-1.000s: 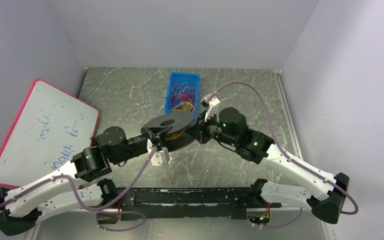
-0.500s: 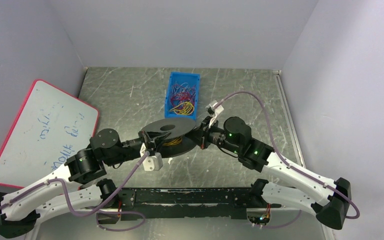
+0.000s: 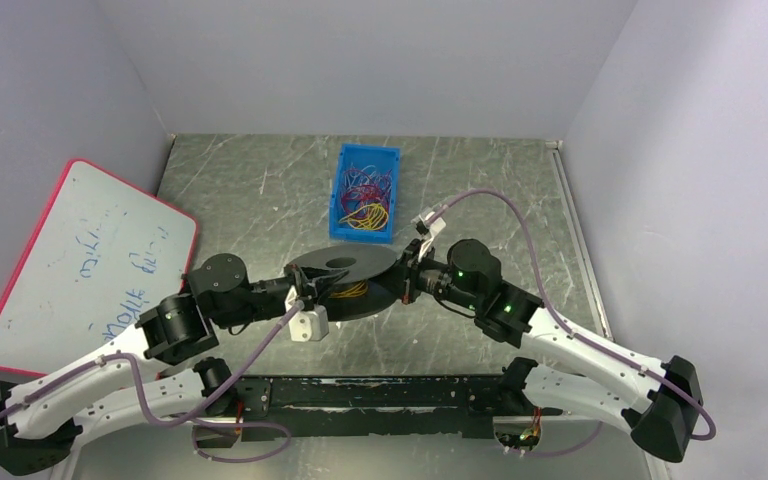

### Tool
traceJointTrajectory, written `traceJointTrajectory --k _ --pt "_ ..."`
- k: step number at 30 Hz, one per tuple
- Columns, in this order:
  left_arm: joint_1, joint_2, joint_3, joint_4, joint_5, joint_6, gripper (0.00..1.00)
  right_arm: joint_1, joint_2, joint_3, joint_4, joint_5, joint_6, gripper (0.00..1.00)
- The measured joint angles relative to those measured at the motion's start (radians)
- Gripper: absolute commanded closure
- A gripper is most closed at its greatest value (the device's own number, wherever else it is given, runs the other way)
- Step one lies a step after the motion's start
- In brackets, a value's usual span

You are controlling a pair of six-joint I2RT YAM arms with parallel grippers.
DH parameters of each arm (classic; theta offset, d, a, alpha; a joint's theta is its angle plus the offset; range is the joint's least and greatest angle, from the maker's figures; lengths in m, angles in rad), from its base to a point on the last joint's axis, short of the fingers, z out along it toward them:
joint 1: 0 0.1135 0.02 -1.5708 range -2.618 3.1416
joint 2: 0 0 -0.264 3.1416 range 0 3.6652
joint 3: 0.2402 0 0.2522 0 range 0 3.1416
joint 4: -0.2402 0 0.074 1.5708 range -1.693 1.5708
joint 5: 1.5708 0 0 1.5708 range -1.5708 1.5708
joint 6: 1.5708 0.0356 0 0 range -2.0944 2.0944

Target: Wrap the cables

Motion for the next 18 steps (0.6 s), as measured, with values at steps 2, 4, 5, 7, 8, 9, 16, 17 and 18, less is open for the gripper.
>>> traceJointTrajectory --k 2,4,5,7,8,9,16,17,18 --pt "0.003 0.01 0.0 0.003 0.001 -0.004 0.93 -0.005 0.001 -0.004 -0.001 -0.005 0.001 1.0" --pt "0.005 0.023 0.0 0.005 0.001 -0.008 0.93 -0.011 0.003 -0.011 -0.001 -0.008 0.001 1.0" --pt "0.005 0.029 0.0 0.005 0.001 -0.008 0.93 -0.014 0.003 -0.014 -0.002 -0.008 0.001 1.0" --pt "0.006 0.045 0.0 0.007 0.0 -0.009 0.93 -0.019 0.004 -0.02 -0.008 -0.007 0.0 1.0" --pt "0.006 0.052 0.0 0.01 -0.003 -0.009 0.93 -0.022 0.003 -0.021 -0.011 -0.006 0.0 1.0" --pt "0.006 0.058 0.0 0.012 -0.005 -0.009 0.93 -0.023 0.003 -0.023 -0.015 -0.003 -0.001 1.0" --pt "0.004 0.085 0.0 0.037 -0.01 -0.012 0.93 -0.031 -0.028 -0.037 -0.035 0.01 -0.006 0.87" --pt "0.003 0.085 -0.002 0.043 -0.01 -0.015 0.93 -0.031 -0.032 -0.038 -0.035 0.014 -0.008 0.85" --pt "0.003 0.085 -0.003 0.048 -0.01 -0.017 0.93 -0.034 -0.037 -0.039 -0.039 0.023 -0.01 0.83"
